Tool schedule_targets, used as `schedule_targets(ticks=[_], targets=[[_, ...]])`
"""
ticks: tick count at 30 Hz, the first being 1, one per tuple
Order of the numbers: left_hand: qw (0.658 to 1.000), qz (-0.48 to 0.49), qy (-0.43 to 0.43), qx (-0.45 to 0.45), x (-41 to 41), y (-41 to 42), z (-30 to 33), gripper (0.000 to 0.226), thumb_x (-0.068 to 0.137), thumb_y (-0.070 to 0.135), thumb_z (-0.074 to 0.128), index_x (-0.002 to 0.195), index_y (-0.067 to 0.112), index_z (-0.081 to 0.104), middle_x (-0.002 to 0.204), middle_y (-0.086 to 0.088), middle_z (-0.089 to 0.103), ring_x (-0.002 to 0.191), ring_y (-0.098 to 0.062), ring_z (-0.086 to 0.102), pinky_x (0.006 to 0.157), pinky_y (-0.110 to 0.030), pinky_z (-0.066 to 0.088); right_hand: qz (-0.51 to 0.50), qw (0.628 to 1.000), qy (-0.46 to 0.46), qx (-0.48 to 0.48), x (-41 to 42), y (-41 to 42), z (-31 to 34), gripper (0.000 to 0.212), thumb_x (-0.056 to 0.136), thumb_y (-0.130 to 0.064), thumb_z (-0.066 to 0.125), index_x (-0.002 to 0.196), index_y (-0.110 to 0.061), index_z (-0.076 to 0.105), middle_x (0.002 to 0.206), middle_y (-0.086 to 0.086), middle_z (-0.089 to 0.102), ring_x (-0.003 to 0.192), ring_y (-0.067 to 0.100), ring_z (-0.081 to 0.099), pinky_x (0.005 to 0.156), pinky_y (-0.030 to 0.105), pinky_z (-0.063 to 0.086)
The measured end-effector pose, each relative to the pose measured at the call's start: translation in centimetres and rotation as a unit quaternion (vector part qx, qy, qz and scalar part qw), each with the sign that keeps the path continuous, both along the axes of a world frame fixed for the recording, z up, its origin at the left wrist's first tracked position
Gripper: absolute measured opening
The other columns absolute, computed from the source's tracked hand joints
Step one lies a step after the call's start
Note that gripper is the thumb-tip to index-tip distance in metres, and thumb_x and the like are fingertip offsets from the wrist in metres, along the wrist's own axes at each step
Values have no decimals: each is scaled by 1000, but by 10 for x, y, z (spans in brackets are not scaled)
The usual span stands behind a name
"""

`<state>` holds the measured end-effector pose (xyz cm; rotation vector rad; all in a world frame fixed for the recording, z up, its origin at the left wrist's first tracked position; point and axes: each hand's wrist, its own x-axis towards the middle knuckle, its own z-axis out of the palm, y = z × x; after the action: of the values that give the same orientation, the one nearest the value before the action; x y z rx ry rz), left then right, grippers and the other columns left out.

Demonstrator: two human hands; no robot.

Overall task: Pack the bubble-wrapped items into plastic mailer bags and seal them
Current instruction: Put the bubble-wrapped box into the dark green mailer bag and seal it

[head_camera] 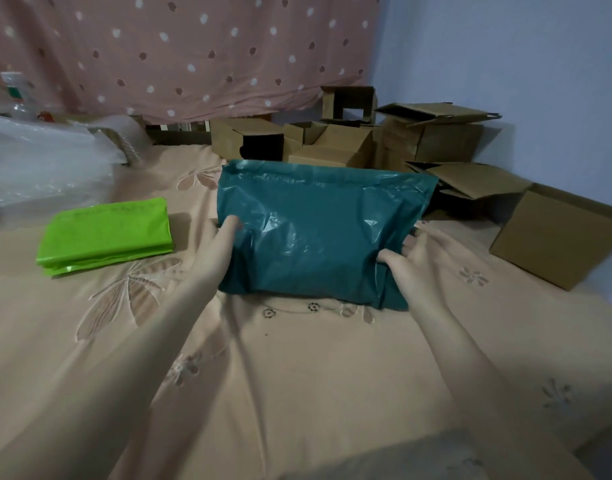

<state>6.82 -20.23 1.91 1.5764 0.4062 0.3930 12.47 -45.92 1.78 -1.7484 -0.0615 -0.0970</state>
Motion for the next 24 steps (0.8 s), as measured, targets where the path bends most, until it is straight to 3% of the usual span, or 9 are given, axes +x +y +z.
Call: schedule_targets(ticks=[3,7,9,11,14,16,19,21,24], targets=[[996,-69,24,42,1,13,1,35,48,26,56,80,39,60,99,-1,63,100,-29,57,89,-42,44,-22,1000,5,-21,8,5,3,47,80,-9,63,113,-18,32,92,1,59,86,16,61,81,36,51],[985,-120,69,98,-3,18,-9,46,78,13,59,112,43,51,110,7,60,98,-17,57,87,-31,48,-31,997,-14,-70,18,7,0,16,83,-23,66,90,-24,51,89,-4,64,88,20,63,84,39,52],[985,-65,84,139,-2,20,-18,42,85,28,63,124,27,46,115,4,58,100,-18,57,89,-31,47,-35,995,-12,-96,19,3,-5,20,82,-40,63,94,-25,57,94,-5,66,88,17,63,81,33,51],[978,-1,108,181,-2,22,-26,53,77,54,64,111,14,52,109,-7,65,95,-24,63,89,-41,52,-39,993,3,-108,15,0,-12,33,79,-55,57,100,-29,55,90,-13,63,88,15,61,79,32,47],[979,29,86,181,-4,22,-33,67,64,76,55,92,15,56,87,-9,70,81,-29,68,79,-51,55,-58,988,-1,-141,5,-3,-27,36,80,-63,49,97,-32,53,86,-13,61,85,16,59,78,34,48],[983,39,33,177,-5,16,-34,58,67,72,55,88,18,56,83,-6,69,81,-29,68,78,-54,54,-79,981,-30,-174,0,-1,-31,37,86,-59,46,97,-26,56,88,-6,65,84,19,60,78,36,49],[980,78,-66,171,-2,9,-26,26,86,42,61,80,18,54,81,-2,62,79,-22,63,73,-43,53,-112,977,-77,-166,0,5,-22,31,95,-42,46,102,-15,60,89,-2,63,81,18,55,68,28,41],[975,110,-105,160,-1,9,-19,22,89,31,61,75,18,50,74,2,55,71,-12,54,67,-27,45,-122,978,-101,-133,2,9,-12,26,96,-31,48,101,-9,61,89,0,60,79,15,52,59,25,36],[980,136,-123,77,-2,13,-12,24,90,25,60,72,20,45,70,7,53,58,4,53,53,-10,39,-128,976,-113,-134,6,7,-5,23,96,-25,49,100,-5,61,89,2,59,80,17,52,64,24,34]])
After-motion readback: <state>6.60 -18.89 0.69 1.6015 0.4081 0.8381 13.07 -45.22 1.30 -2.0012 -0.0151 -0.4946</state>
